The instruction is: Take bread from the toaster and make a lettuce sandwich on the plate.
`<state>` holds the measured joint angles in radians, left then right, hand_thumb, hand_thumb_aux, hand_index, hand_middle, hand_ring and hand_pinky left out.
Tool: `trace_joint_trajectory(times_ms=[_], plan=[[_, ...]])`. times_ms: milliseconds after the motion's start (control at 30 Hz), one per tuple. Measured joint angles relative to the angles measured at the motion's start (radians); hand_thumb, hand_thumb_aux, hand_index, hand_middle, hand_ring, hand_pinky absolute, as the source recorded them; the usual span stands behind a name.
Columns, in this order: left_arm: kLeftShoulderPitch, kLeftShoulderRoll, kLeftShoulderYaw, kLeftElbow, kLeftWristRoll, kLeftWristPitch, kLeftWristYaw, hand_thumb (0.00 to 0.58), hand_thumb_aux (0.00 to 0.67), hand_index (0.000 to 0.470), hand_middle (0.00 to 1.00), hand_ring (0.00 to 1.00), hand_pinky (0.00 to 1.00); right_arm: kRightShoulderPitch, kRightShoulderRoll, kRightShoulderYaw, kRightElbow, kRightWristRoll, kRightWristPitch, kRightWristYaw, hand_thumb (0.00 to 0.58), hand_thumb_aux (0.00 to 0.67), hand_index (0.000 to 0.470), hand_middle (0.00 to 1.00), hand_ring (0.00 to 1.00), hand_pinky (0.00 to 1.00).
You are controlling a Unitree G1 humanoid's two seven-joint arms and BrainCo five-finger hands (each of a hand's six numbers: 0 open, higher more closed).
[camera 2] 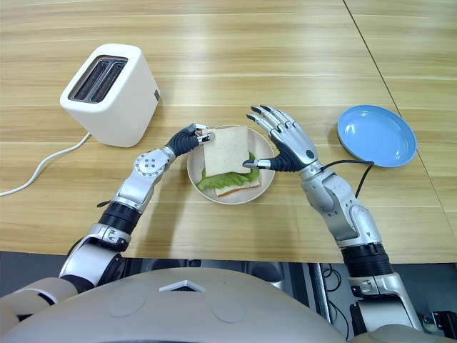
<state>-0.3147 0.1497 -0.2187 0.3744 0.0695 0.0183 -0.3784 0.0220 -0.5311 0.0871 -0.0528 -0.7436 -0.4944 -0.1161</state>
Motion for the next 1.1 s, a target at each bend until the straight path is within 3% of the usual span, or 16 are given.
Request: trace_joint_trajectory(times_ms=[333, 667, 967, 1100], plan=[[0.029, -0.001, 0.09, -0.184, -0.112, 0.115, -0.025, 0.58, 0.67, 0.46, 1.0, 1.0, 1.0, -0.006, -0.021, -0.018, 0.015, -0.006, 0.031, -0.056, 0.0, 0.0, 0.0, 0.0, 0.0, 0.0], [0.094, 0.001, 0.006, -0.293, -0.11, 0.173, -0.078, 0.58, 0.67, 0.46, 1.0, 1.0, 1.0, -0.014, -0.026, -0.024, 0.038, -0.006, 0.053, -0.083, 0.0, 0.0, 0.0, 0.0, 0.0, 0.0], [0.1, -0.001, -0.046, -0.238, -0.08, 0.184, -0.078, 0.58, 0.67, 0.46, 1.0, 1.0, 1.0, -0.018, -0.031, -0.014, 0.038, -0.019, 0.062, -0.086, 0.0, 0.0, 0.0, 0.0, 0.0, 0.0], [0.062, 0.0, -0.042, -0.116, -0.048, 0.155, -0.043, 0.58, 0.67, 0.46, 1.0, 1.0, 1.0, -0.015, -0.06, 0.061, 0.03, -0.082, 0.031, -0.061, 0.0, 0.0, 0.0, 0.0, 0.0, 0.0]])
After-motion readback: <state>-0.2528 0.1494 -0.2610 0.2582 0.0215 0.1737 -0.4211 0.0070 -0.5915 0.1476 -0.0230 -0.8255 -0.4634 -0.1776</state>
